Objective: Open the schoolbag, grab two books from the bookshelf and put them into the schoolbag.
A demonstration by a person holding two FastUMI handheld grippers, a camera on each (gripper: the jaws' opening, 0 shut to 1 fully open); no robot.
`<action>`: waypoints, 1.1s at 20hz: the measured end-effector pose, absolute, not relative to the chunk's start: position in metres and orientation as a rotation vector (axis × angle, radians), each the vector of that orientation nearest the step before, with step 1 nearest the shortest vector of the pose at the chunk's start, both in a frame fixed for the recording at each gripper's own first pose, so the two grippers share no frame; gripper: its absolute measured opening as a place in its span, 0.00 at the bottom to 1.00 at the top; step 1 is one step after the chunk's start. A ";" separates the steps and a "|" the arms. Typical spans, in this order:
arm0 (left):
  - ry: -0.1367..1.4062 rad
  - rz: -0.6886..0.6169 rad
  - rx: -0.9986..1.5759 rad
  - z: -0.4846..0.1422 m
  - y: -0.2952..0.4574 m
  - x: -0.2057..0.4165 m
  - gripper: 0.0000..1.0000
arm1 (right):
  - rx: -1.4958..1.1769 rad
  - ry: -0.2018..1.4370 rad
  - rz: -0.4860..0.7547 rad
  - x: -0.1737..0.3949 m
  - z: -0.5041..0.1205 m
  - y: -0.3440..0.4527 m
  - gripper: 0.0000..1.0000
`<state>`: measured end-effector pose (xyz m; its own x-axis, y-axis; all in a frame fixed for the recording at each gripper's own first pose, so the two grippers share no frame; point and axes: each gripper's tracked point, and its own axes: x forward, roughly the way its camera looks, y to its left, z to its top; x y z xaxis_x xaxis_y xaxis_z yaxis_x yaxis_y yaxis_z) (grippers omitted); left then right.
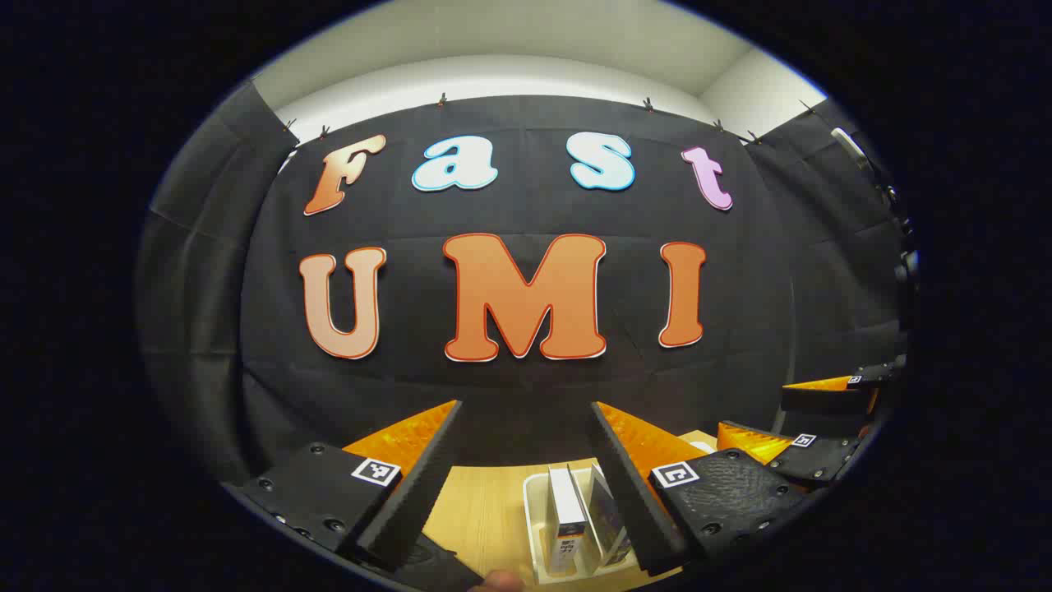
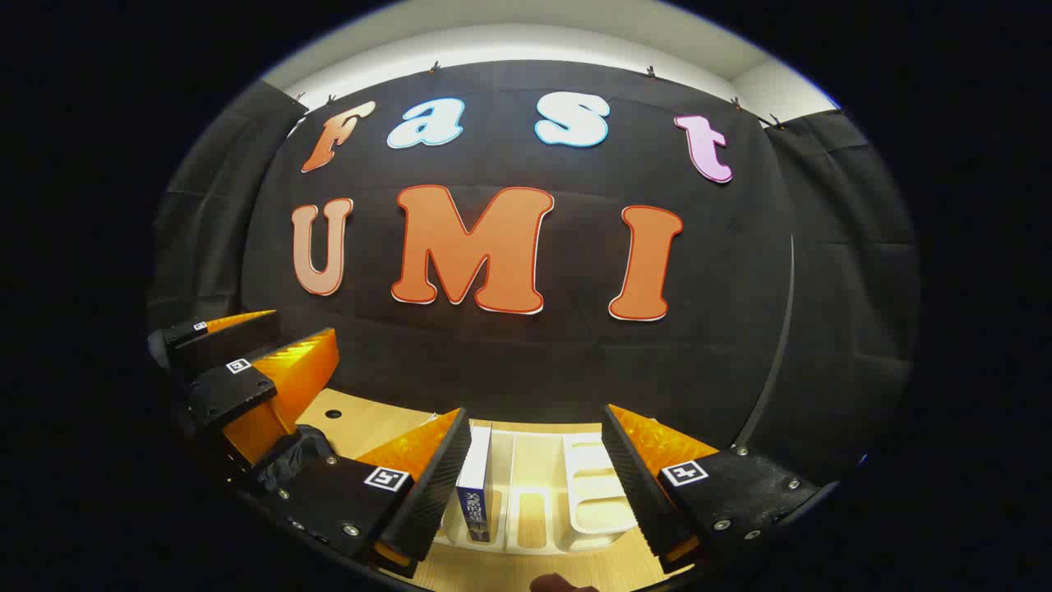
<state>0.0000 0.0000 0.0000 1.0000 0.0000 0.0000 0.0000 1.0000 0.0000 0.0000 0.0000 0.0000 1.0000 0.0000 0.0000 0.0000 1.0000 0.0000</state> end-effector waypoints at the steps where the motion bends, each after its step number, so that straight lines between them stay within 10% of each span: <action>1: -0.004 0.003 -0.002 0.000 0.002 0.000 0.95 | -0.004 0.002 0.000 0.000 -0.001 0.001 0.95; 22: 0.030 0.067 0.071 -0.024 0.005 -0.007 0.95 | -0.023 0.024 0.047 0.013 -0.014 -0.008 0.95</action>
<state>-0.0075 0.0052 -0.0237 0.9973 0.0676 -0.0280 -0.0654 0.9953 0.0715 0.0126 -0.0081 -0.0138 0.9986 0.0469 -0.0246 -0.0474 0.9986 -0.0225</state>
